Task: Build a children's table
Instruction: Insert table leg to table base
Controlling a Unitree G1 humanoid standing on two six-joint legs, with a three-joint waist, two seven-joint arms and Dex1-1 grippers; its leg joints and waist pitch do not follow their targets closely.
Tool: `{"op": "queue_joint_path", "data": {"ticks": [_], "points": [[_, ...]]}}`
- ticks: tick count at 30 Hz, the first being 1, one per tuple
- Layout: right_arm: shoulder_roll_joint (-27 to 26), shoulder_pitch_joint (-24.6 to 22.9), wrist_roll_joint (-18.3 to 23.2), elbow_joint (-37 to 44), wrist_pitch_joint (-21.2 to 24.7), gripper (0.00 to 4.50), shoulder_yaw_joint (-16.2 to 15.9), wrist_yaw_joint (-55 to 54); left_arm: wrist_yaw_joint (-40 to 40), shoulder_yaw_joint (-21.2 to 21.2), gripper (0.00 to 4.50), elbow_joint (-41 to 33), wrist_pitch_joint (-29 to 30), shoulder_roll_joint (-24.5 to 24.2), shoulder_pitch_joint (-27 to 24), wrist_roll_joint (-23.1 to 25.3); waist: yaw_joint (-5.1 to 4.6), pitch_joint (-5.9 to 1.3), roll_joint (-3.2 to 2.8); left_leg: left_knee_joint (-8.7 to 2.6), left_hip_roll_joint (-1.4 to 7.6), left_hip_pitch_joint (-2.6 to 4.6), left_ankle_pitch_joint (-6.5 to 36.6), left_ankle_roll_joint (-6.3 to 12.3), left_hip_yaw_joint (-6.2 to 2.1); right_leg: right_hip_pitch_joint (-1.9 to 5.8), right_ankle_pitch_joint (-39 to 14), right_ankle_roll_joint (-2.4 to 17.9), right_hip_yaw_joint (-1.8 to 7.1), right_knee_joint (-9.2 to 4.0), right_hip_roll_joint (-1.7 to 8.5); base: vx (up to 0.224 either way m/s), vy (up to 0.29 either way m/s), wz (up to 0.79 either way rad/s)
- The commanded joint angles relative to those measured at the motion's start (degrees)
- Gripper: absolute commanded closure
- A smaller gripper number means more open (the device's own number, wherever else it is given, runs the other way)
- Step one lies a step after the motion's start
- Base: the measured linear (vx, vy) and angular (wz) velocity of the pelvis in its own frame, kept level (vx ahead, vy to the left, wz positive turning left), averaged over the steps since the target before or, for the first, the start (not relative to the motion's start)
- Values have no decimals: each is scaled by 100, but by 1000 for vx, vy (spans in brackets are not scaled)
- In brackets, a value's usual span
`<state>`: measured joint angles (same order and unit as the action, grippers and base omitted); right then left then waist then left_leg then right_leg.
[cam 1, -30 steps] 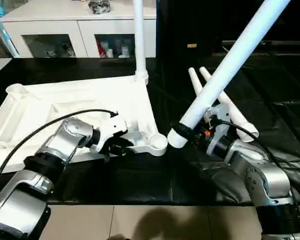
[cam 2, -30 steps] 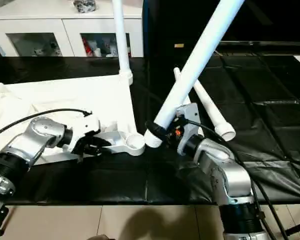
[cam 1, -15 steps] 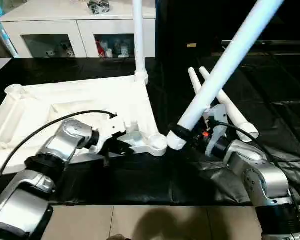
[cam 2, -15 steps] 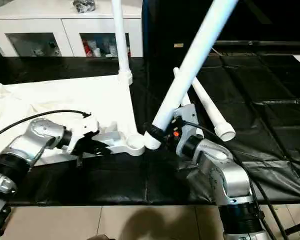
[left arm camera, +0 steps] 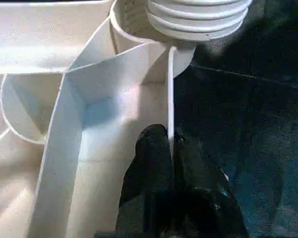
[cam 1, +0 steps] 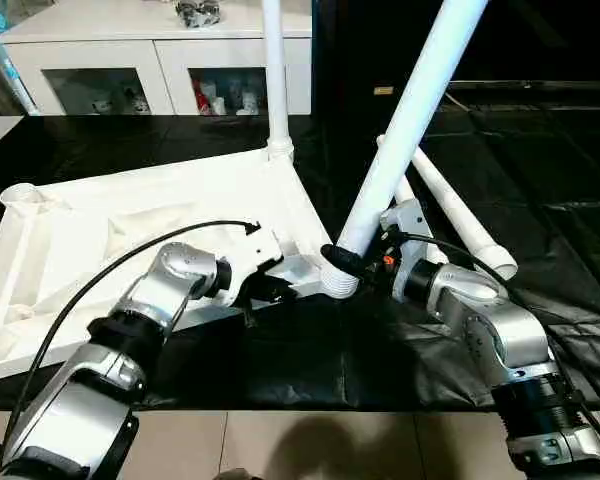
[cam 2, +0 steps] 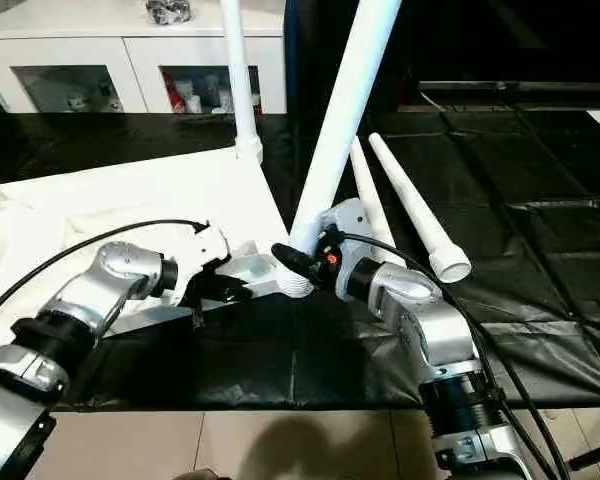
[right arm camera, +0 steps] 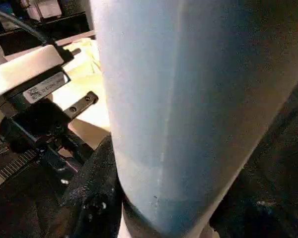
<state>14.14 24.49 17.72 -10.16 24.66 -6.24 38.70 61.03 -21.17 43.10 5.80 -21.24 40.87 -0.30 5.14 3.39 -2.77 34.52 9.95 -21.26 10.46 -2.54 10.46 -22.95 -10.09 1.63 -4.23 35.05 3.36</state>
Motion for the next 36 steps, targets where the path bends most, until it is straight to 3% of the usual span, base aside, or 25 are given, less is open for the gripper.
{"op": "queue_joint_path", "data": {"ticks": [1, 3, 5, 7, 14, 16, 23, 29, 31, 36], "points": [[-7, 108, -28, -104, -109, 259, 24, 25, -71, 167, 422, -47, -34, -55, -85, -66, 24, -424, 93, -364, 292, 46, 860, 192, -138, 315, -1714, 862, 316, -479, 553, 0, 0, 0], [-22, 148, -67, -191, -192, 259, 37, 13, -35, 214, 395, -101, 77, -62, -107, -109, 17, -420, 82, -372, 292, 41, 883, 172, -147, 315, -1814, 834, 312, -484, 553, 0, 0, 0], [-45, 193, -111, -285, -279, 259, 47, 2, -39, 237, 395, -146, 145, -81, -124, -111, 9, -425, 73, -368, 302, 52, 900, 146, -143, 300, -1752, 870, 317, -481, 554, 0, 0, 0], [-59, 215, -124, -332, -326, 259, 50, 1, -132, 265, 366, -81, 98, -74, -114, -91, 19, -438, 63, -367, 304, 56, 851, 174, -143, 300, -1529, 935, 320, -458, 541, 0, 0, 0], [-51, 224, -127, -360, -396, 259, 56, 18, -32, 356, 361, 54, 55, -43, -91, -99, 17, -432, 54, -364, 294, 47, 873, 191, -140, 312, -1481, 966, 318, -463, 546, 0, 0, 0], [-42, 222, -131, -369, -415, 259, 56, 26, -3, 354, 397, 54, 53, -48, -93, -87, 11, -435, 53, -369, 300, 47, 889, 177, -145, 313, -1524, 939, 317, -462, 544, 0, 0, 0], [-7, 307, -204, -518, -420, 259, 73, -22, 75, 321, 442, 72, 59, -42, -109, -66, -1, -435, 38, -373, 304, 59, 930, 159, -147, 302, -1492, 994, 316, -458, 538, 0, 0, 0], [72, 591, -298, -928, -188, 259, 19, -21, 176, 323, 450, 163, -36, -53, -68, -6, 1, -428, 52, -365, 295, 57, 919, 159, -137, 314, -1510, 1010, 321, -465, 542, 0, 0, 0], [73, 650, -268, -1019, -140, 259, 39, 59, 276, 318, 450, 102, -48, -74, -81, -28, -2, -438, 105, -366, 301, 43, 832, 196, -134, 325, -1413, 1007, 320, -445, 544, 0, 0, 0], [141, 740, -170, -1211, 88, 259, -42, 403, 505, 285, 450, -27, -68, -122, -113, -64, 15, -434, 122, -359, 307, 42, 757, 268, -125, 319, -1396, 1035, 319, -433, 545, 0, 0, 0]]}}
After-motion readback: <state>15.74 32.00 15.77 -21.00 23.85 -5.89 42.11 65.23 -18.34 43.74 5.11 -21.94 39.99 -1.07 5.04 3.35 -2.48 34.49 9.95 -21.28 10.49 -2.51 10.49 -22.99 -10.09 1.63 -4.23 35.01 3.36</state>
